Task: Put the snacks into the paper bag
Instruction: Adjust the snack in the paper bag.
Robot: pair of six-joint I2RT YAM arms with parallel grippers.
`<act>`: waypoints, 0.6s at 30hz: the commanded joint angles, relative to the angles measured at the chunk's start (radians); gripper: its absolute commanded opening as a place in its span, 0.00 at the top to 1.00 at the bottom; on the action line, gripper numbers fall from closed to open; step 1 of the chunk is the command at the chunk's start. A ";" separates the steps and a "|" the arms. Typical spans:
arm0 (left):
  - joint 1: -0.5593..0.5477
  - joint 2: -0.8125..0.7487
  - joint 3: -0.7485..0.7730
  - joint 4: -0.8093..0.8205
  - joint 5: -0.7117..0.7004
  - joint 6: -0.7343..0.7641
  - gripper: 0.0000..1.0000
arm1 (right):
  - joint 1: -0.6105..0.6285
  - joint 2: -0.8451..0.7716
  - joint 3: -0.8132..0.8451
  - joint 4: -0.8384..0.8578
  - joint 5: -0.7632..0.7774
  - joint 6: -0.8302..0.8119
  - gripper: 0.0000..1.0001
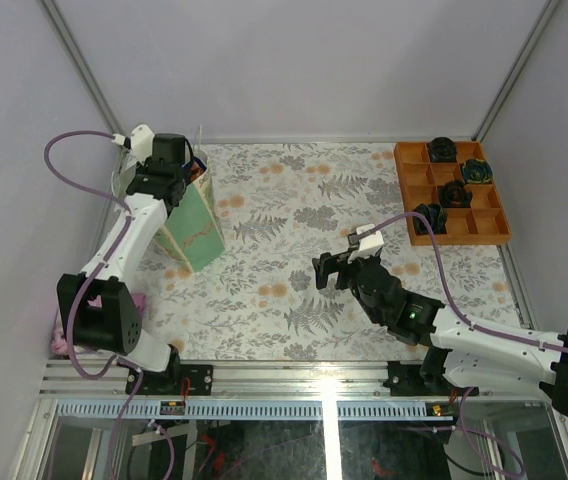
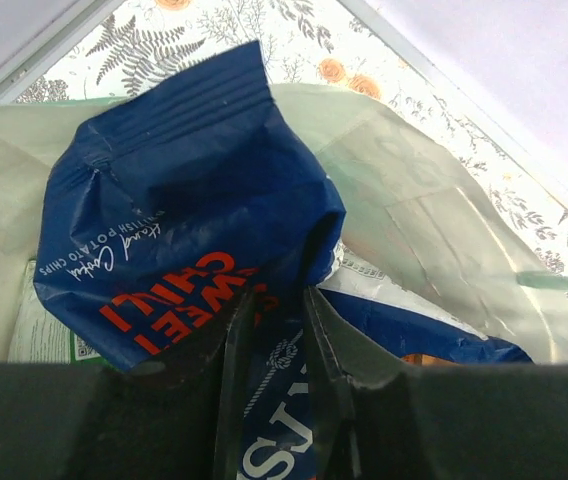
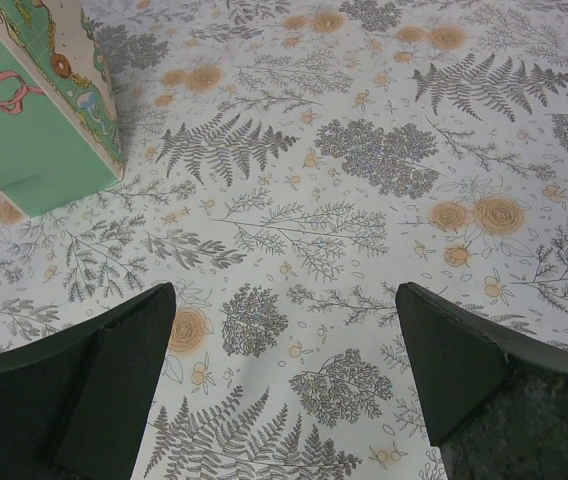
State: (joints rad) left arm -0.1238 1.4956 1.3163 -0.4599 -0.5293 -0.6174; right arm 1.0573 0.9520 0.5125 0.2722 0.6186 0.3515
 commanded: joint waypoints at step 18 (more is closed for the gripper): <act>0.124 0.083 -0.008 -0.190 0.250 0.051 0.77 | -0.003 -0.028 0.021 0.023 0.041 0.018 0.01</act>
State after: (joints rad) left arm -0.0082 1.5761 1.3605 -0.5240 -0.3195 -0.6071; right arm 1.0573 0.9401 0.5125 0.2691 0.6231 0.3519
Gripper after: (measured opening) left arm 0.237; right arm 0.993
